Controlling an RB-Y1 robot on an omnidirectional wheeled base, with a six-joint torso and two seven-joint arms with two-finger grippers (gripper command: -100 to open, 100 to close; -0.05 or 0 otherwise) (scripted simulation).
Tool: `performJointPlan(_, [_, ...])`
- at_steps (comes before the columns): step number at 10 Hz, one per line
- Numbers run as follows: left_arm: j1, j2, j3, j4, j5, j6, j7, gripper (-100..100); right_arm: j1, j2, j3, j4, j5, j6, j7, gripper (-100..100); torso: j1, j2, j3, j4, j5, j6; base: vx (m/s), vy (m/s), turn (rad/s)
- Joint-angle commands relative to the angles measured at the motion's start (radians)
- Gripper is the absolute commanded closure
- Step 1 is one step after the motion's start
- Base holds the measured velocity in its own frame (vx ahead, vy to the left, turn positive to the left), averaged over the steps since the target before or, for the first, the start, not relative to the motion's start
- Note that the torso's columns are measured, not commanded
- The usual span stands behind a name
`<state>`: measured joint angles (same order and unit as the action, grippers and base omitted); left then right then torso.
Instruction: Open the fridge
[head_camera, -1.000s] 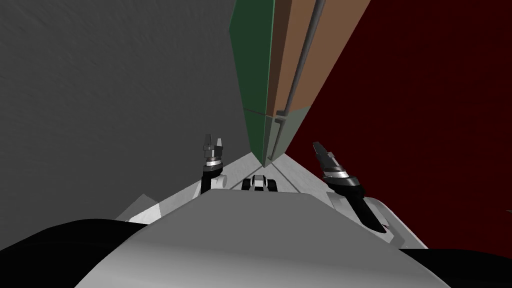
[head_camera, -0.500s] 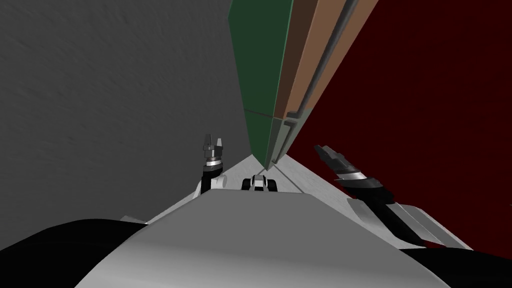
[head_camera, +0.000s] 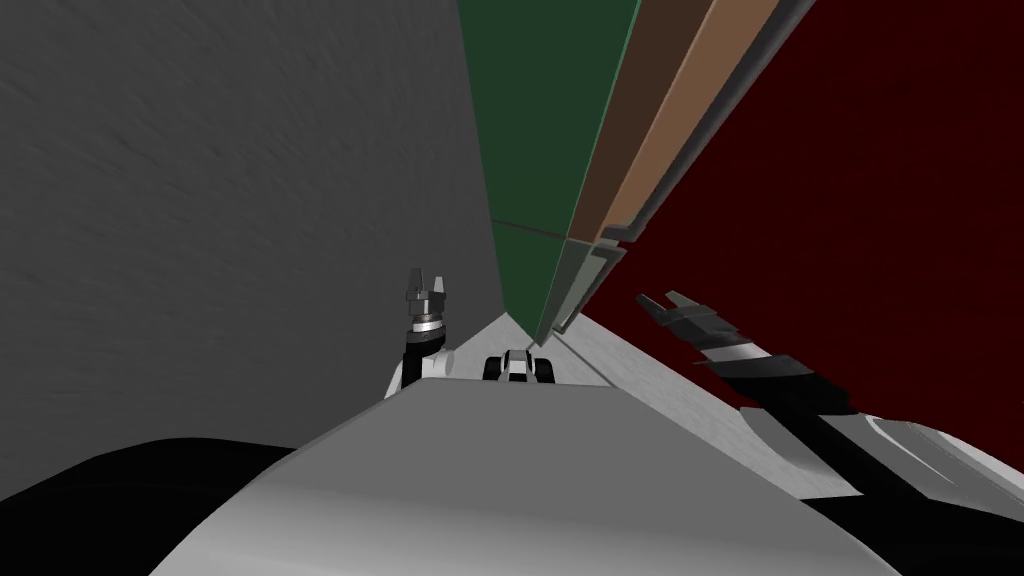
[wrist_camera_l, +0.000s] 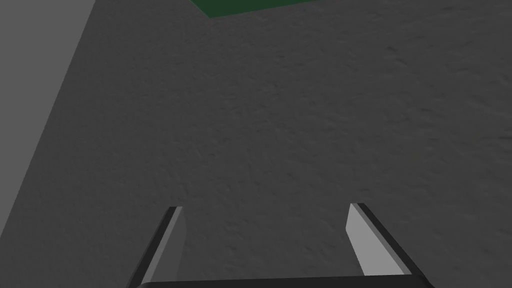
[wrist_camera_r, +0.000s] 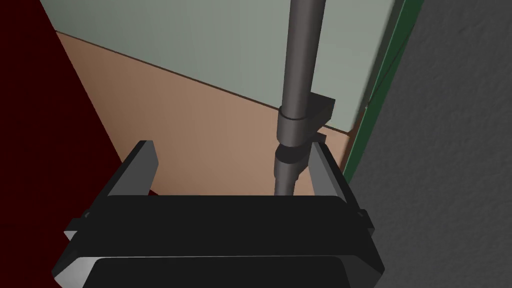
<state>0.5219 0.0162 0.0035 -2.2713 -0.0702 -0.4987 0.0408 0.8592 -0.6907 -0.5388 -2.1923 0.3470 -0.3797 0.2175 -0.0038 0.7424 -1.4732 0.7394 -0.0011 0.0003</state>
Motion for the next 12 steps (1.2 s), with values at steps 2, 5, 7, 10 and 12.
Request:
performJointPlan(2, [0.000, 0.000, 0.000, 0.000, 0.000, 0.000, 0.000, 0, 0.039, -0.089, -0.074, 0.027, 0.049, 0.040, 0.039, -100, 0.002, -0.004, -0.002, -0.001, 0.001, -0.001, 0.061, 0.121, -0.062])
performJointPlan(5, [0.000, 0.000, 0.000, 0.000, 0.000, 0.000, 0.000, 0, 0.069, -0.155, -0.128, 0.048, 0.087, 0.067, 0.070, -100, 0.003, -0.006, -0.004, -0.002, 0.001, -0.001, 0.085, 0.129, -0.089])
performJointPlan(7, [0.000, 0.000, 0.000, 0.000, 0.000, 0.000, 0.000, 0, 0.097, -0.218, -0.178, 0.066, 0.123, 0.091, 0.100, -100, 0.006, -0.006, -0.004, -0.002, 0.001, 0.000, 0.115, 0.175, -0.122])
performJointPlan(10, [0.000, 0.000, 0.000, 0.000, 0.000, 0.000, 0.000, 0, 0.135, -0.299, -0.244, 0.088, 0.170, 0.123, 0.137, -100, 0.005, -0.003, -0.002, -0.001, 0.002, 0.000, 0.097, 0.194, -0.105])
performJointPlan(12, [0.000, 0.000, 0.000, 0.000, 0.000, 0.000, 0.000, 0, 0.155, -0.342, -0.279, 0.098, 0.195, 0.139, 0.158, -100, 0.001, -0.003, -0.002, -0.001, 0.000, 0.000, 0.061, 0.141, -0.074])
